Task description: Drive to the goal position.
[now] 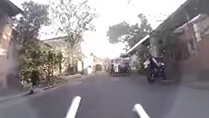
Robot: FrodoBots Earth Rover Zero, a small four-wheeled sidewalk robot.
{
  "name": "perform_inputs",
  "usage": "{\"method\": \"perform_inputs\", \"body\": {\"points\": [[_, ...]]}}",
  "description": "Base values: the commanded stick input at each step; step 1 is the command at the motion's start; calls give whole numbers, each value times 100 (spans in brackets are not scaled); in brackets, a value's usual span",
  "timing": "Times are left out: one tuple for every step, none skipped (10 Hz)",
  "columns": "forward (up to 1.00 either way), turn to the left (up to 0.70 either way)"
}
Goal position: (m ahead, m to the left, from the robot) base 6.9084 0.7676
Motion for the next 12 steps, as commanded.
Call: {"method": "perform_inputs", "body": {"points": [[85,0],[85,0],[85,0],[85,0],[85,0],[85,0],[85,0],[85,0],[85,0],[85,0],[85,0],[85,0]]}}
